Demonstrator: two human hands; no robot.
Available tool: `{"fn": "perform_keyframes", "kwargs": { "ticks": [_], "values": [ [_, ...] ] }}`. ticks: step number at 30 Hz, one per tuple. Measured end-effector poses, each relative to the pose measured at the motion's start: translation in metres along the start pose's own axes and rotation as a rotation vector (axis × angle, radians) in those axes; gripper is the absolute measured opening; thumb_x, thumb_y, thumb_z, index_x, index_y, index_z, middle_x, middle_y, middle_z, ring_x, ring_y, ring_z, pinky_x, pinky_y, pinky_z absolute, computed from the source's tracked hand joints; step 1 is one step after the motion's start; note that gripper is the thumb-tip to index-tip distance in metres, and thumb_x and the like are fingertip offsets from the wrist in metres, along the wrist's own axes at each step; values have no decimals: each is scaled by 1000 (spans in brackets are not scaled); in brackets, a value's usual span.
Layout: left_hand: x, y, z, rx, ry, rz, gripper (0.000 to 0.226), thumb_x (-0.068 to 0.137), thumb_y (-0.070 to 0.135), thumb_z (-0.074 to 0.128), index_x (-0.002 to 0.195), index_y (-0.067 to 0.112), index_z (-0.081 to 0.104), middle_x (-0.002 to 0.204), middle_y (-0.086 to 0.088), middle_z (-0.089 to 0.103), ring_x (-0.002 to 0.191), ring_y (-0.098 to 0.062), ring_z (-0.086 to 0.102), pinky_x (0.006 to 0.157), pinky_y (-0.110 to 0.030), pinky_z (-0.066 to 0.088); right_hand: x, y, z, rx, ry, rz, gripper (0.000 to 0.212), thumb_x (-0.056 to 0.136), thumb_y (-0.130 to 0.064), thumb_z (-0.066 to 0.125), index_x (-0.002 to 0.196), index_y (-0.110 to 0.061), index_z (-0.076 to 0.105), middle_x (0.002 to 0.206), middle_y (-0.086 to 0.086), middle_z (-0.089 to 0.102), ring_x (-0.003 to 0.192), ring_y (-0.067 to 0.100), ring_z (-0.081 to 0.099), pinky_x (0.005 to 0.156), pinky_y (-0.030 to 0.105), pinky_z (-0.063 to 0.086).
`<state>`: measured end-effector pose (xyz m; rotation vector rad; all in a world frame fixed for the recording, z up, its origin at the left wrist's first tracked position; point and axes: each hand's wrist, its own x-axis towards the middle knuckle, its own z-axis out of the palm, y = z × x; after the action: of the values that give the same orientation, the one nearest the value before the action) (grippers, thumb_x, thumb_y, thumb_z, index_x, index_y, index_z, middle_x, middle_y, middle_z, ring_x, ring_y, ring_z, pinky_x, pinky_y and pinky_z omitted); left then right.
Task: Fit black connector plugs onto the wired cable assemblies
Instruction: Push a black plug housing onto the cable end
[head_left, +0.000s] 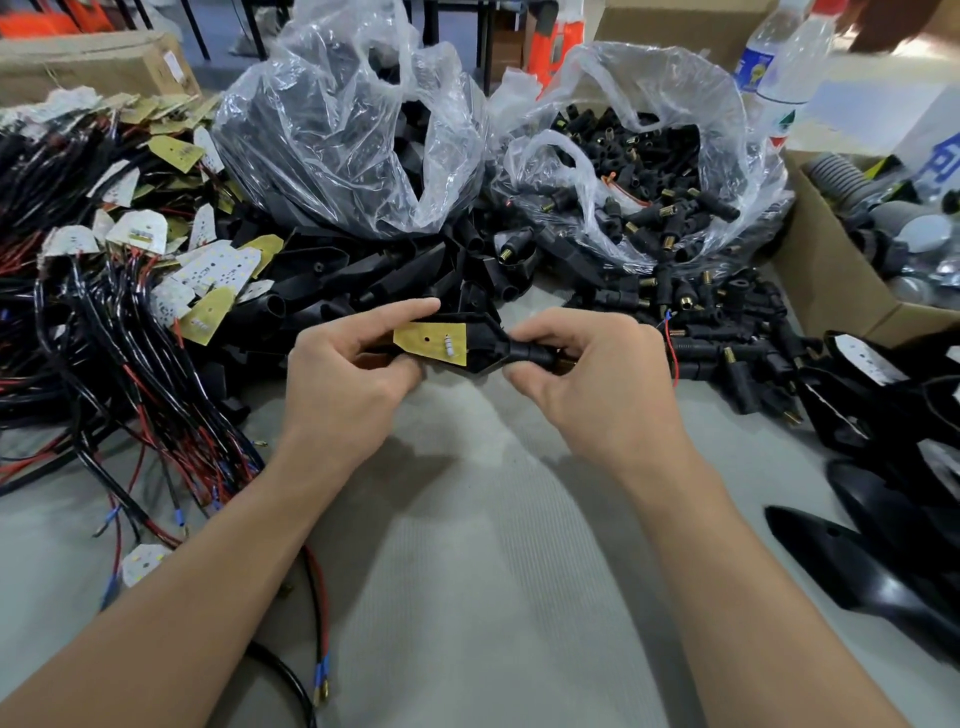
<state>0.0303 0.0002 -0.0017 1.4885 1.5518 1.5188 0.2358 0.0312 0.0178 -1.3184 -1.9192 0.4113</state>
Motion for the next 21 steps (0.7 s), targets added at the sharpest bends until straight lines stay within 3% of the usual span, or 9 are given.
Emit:
{"fn": "perform_keyframes", "kwargs": {
  "ticks": [2, 4, 5, 8, 10, 13, 16, 18, 21],
  "values": [
    [0, 0, -1, 47, 19, 37, 48, 78, 13, 74, 113, 46, 76, 99, 17, 78, 87, -22, 75, 85, -45, 62, 1, 0, 0, 7, -1, 28, 20, 75, -29, 84, 92, -35, 78, 74, -18, 71, 71, 10, 64, 74, 28, 52],
    [0, 1, -2, 55, 18, 39, 47, 80, 11, 76, 111, 45, 77, 96, 14, 79, 83, -29, 74, 82, -48, 63, 1, 1, 0, 5, 10, 65, 21, 75, -29, 82, 93, -38, 76, 78, -17, 73, 74, 11, 67, 76, 36, 55],
    [0, 1, -3, 48, 6, 36, 46, 81, 8, 78, 109, 44, 78, 97, 15, 79, 85, -24, 76, 84, -45, 63, 1, 2, 0, 1, 14, 80, 22, 75, -30, 82, 93, -40, 75, 79, -17, 73, 74, 11, 67, 76, 37, 56],
    [0, 3, -3, 38, -34, 46, 38, 79, 2, 83, 98, 35, 82, 105, 18, 78, 100, -6, 74, 94, -29, 58, 0, 2, -1, -13, 29, 120, 31, 74, -32, 82, 97, -49, 70, 78, -17, 72, 75, 13, 67, 74, 38, 57],
    [0, 5, -2, -2, -46, 54, 30, 78, 4, 86, 93, 30, 83, 109, 16, 77, 104, -5, 73, 92, -24, 57, 0, 2, -2, -28, 31, 140, 35, 74, -32, 81, 99, -52, 67, 75, -17, 70, 74, 14, 66, 72, 37, 57],
    [1, 5, 1, -69, -30, 3, 26, 80, 8, 85, 89, 32, 83, 110, 14, 77, 102, -8, 74, 87, -20, 57, 1, 1, -1, -19, 33, 137, 23, 75, -28, 80, 91, -43, 74, 68, -17, 65, 69, 14, 64, 70, 36, 56],
    [1, 7, 9, -134, 50, -146, 22, 84, 12, 81, 83, 33, 84, 105, 12, 78, 103, -9, 73, 94, -27, 56, 0, -1, 1, -34, 35, 81, 18, 75, -25, 80, 88, -37, 76, 62, -17, 58, 68, 18, 60, 73, 38, 53],
    [-2, 10, 14, -185, 120, -258, 17, 85, 15, 81, 81, 31, 84, 99, 8, 80, 102, -10, 73, 101, -36, 54, -2, -4, 4, -56, 58, 41, 17, 76, -25, 81, 87, -36, 77, 66, -18, 58, 75, 16, 60, 86, 36, 48],
    [-5, 17, 17, -271, 203, -369, 10, 85, 20, 81, 78, 27, 84, 85, 1, 80, 87, -11, 73, 94, -40, 59, -2, -7, 7, -158, 80, 8, 16, 77, -29, 80, 91, -36, 76, 71, -19, 59, 82, 11, 58, 94, 30, 34]
  ]
}}
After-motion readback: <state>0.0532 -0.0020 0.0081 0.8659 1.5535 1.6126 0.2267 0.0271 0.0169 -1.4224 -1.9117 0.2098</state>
